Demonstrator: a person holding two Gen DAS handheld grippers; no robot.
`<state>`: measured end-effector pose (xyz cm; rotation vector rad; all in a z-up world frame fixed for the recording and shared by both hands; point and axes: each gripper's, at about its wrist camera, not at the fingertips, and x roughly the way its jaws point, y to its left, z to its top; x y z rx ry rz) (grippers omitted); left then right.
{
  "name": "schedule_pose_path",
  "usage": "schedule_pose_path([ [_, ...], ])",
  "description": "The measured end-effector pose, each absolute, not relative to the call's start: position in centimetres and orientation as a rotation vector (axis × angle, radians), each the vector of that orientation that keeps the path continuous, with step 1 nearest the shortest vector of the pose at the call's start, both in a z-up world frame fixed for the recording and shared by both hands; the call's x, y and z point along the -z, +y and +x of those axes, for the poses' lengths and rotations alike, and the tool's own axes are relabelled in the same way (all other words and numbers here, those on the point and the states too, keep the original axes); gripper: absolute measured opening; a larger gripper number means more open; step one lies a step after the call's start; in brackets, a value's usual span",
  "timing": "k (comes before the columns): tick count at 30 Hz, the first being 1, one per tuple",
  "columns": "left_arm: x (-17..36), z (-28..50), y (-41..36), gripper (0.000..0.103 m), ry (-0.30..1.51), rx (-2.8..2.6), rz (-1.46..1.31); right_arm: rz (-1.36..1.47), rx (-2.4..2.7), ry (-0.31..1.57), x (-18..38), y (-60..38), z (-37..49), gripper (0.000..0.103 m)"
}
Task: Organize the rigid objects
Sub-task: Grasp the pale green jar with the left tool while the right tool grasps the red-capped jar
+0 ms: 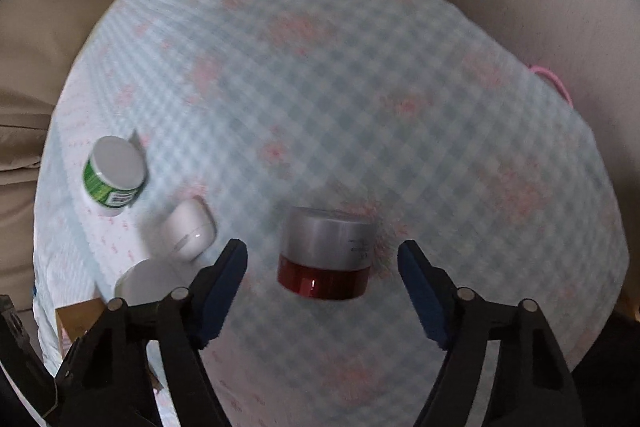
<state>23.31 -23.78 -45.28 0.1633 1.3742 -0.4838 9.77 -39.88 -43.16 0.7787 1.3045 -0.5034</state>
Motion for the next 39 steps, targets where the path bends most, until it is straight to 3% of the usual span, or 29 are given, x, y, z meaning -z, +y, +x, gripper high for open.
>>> schedule_pose_path([
  [3,46.4,24.0,-24.1,0.082,1.397,0.482,0.160,0.778,0.510,1.321,44.0,-39.9,10.2,0.069],
  [5,47.0,24.3,-24.2,0.067,1.414,0.480,0.152,0.786,0.508,1.337,44.5,-40.0,10.6,0.061],
  [9,48.0,24.7,-24.1,0.044,1.439,0.452,0.154,0.795,0.527,1.368,45.6,-40.1,10.8,0.055],
  [10,48.2,24.8,-24.0,0.044,1.450,0.449,0.153,0.793,0.534,1.370,45.8,-40.1,10.7,0.051],
  [24,47.3,25.0,-23.3,0.039,1.438,0.465,0.141,0.814,0.515,1.345,44.9,-40.2,9.8,0.050],
  [32,42.1,23.2,-21.6,0.039,1.369,0.460,0.083,0.730,0.478,1.293,40.5,-39.1,9.7,0.050],
  [39,34.1,21.8,-19.3,0.039,1.265,0.447,0.013,0.669,0.391,1.235,33.3,-37.2,8.2,0.050],
])
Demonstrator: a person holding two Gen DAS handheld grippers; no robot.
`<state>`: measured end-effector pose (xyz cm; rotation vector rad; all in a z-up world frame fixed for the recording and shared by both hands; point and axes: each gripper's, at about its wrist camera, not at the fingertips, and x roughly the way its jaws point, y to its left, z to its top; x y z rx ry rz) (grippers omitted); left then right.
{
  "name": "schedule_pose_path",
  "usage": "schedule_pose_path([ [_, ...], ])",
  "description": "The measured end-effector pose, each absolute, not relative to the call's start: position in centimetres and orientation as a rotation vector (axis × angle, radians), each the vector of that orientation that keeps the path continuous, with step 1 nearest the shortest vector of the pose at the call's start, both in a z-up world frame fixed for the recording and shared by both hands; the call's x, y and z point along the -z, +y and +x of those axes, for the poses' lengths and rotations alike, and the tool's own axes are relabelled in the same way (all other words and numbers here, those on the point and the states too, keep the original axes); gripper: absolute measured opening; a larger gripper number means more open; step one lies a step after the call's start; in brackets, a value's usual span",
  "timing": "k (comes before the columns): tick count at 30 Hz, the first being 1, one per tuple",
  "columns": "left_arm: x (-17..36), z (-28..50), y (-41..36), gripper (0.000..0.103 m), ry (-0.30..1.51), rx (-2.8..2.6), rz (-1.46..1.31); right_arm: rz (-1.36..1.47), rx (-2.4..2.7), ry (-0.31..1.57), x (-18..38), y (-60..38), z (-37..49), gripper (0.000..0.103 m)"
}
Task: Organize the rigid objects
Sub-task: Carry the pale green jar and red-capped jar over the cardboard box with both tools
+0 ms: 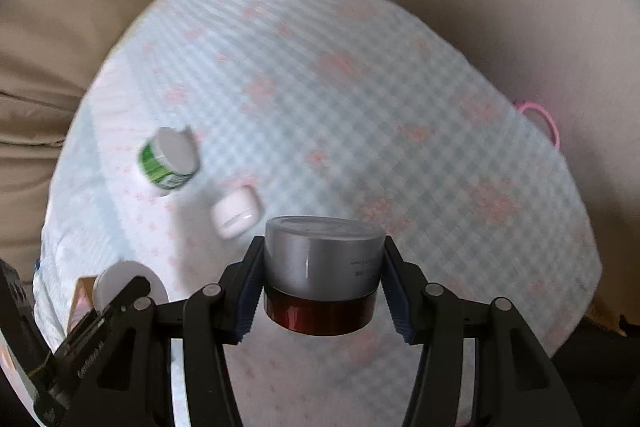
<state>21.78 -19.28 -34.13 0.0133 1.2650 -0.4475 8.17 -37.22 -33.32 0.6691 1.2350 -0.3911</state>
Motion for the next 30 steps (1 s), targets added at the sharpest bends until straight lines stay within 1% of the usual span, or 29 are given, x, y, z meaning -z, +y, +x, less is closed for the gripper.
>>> schedule_pose_path([
  [7,25.6,19.9,-14.9,0.039,1.131,0.409,-0.046,0.513,0.214,1.164,24.6,-32.8,8.3,0.050],
  [9,23.3,19.2,-12.6,0.039,1.102,0.388,-0.050,0.489,0.167,1.145,23.0,-31.6,8.4,0.050],
  [14,19.5,17.9,-6.7,0.039,1.064,0.324,-0.074,0.478,0.071,1.113,19.9,-27.4,8.9,0.050],
  [22,16.8,16.6,4.2,0.039,1.015,0.229,-0.154,0.428,-0.075,1.100,17.3,-19.1,10.0,0.050],
  [27,16.7,16.8,10.8,0.039,1.024,0.210,-0.172,0.403,-0.109,1.080,16.1,-13.3,11.1,0.050],
  [30,17.6,17.2,14.5,0.039,1.031,0.212,-0.189,0.414,-0.127,1.081,15.9,-10.0,12.0,0.050],
])
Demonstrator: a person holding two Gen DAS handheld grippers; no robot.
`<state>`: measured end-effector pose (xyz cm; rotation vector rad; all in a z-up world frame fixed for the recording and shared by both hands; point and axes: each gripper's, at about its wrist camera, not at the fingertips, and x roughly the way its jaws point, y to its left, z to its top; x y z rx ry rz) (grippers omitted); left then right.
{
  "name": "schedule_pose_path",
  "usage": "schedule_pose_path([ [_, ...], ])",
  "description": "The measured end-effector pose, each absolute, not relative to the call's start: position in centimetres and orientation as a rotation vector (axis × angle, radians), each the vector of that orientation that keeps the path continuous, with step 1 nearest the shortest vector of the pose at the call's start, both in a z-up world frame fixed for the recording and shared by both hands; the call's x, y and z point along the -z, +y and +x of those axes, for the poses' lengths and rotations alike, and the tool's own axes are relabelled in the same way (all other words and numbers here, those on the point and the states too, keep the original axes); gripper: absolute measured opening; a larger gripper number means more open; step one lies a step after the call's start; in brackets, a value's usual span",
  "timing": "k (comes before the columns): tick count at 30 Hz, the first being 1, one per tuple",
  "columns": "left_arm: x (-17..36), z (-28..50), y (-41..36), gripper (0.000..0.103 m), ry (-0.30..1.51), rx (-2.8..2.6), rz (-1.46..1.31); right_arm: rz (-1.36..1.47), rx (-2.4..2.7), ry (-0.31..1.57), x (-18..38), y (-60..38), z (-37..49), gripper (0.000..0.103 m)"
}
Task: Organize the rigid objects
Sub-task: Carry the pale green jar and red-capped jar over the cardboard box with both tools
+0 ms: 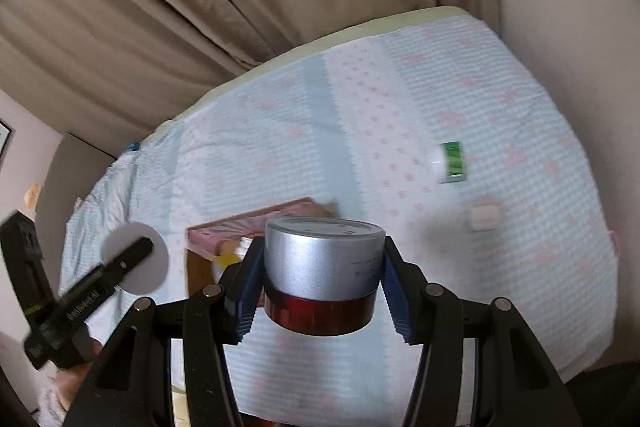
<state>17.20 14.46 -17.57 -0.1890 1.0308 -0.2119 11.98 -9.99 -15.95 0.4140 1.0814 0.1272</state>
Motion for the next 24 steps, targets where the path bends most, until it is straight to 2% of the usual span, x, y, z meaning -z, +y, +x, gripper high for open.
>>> schedule_pose_path([
  [11,25.7,21.4,24.0,0.039,1.155,0.237,-0.148,0.413,-0.088,1.170,20.4,0.9,16.8,0.050],
  [24,34.5,27.1,26.4,0.039,1.283,0.198,-0.120,0.350,-0.089,1.357,30.8,5.8,22.6,0.050],
])
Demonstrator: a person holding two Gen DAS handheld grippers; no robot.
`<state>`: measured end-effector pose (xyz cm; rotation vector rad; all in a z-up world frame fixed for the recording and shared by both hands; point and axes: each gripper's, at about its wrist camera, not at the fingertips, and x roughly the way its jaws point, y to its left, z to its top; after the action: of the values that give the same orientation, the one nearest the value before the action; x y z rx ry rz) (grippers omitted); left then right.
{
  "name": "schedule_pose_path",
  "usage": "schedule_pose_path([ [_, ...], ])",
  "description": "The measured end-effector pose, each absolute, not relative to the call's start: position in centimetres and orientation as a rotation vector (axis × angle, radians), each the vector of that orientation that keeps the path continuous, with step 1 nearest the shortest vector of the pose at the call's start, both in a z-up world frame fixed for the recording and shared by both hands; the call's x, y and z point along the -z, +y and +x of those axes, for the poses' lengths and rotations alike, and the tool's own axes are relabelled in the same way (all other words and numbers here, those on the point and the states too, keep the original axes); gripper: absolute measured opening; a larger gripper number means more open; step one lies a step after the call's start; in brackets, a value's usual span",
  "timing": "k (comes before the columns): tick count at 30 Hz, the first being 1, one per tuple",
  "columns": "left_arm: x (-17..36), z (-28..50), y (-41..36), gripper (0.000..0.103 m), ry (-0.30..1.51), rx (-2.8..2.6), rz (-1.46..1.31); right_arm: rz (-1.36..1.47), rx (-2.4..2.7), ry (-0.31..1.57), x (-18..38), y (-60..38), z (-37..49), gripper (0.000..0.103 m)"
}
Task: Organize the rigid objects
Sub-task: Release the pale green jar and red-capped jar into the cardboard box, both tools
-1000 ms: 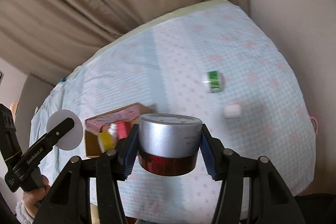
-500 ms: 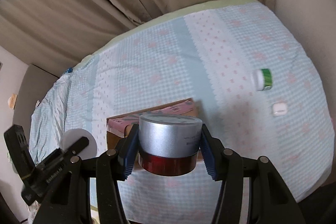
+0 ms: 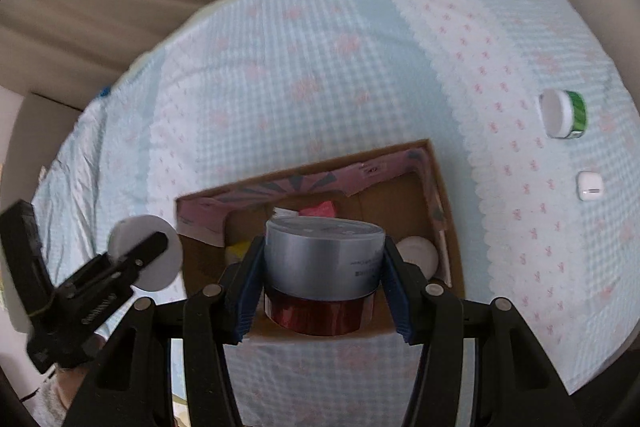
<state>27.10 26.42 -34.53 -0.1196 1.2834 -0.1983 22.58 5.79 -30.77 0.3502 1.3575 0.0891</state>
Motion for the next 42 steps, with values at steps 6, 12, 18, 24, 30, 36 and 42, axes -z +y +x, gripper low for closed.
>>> schedule_pose_path([
  [6,38.2,28.9,26.2,0.039,1.340,0.177,-0.087,0.315,-0.086,1.432,35.9,5.9,24.9,0.050],
  [12,40.4,29.6,25.7,0.039,1.392,0.164,-0.043,0.294,-0.108,1.495,39.1,5.9,26.3,0.050],
  [18,40.9,30.0,25.0,0.039,1.407,0.148,-0.006,0.276,-0.115,1.518,40.5,6.1,27.5,0.050],
  [24,40.3,30.2,24.0,0.103,1.394,0.180,-0.024,0.283,-0.108,1.482,40.6,6.4,28.0,0.072],
  [30,39.1,29.5,23.1,0.103,1.379,0.192,0.012,0.240,-0.110,1.437,39.3,6.5,27.9,0.103],
  [36,37.5,28.4,23.2,0.103,1.352,0.201,0.014,0.238,-0.111,1.404,37.6,6.2,26.9,0.103],
  [42,34.7,26.5,23.8,0.103,1.306,0.198,0.007,0.244,-0.117,1.368,35.1,6.2,25.4,0.103],
])
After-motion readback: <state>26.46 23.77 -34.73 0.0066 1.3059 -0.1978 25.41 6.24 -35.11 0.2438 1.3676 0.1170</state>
